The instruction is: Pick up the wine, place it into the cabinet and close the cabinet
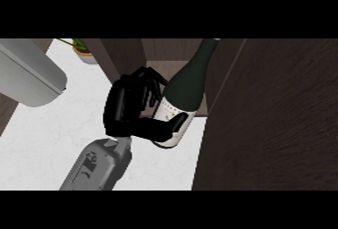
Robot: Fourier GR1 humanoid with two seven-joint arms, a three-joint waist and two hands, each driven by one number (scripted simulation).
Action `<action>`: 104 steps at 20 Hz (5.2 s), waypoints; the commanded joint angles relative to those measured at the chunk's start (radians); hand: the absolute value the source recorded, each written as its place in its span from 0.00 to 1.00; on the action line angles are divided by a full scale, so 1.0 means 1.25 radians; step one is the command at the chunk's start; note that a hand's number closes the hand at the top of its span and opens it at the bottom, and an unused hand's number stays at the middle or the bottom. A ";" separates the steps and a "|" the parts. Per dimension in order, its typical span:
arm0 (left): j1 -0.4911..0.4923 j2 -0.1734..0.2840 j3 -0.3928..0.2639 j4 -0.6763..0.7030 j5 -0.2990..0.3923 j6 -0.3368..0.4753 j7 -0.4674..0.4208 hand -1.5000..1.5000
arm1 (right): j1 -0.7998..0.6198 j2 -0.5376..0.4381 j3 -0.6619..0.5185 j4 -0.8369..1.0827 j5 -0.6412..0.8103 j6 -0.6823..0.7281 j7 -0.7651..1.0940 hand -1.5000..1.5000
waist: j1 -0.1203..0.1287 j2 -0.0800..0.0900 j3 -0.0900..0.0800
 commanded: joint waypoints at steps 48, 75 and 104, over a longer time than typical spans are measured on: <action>-0.326 0.000 -0.085 0.803 0.210 0.158 -0.437 1.00 | -0.013 0.006 -0.044 0.014 -0.106 0.049 -0.004 0.00 | -0.021 0.009 -0.001; -0.533 0.017 0.083 1.156 0.281 0.134 -0.560 1.00 | -0.032 0.037 -0.012 0.018 -0.076 0.037 -0.013 0.00 | -0.041 0.019 -0.002; -0.474 0.000 0.187 1.185 0.365 -0.025 -0.502 1.00 | -0.039 0.071 0.018 0.029 -0.077 0.049 -0.048 0.00 | -0.089 0.034 -0.004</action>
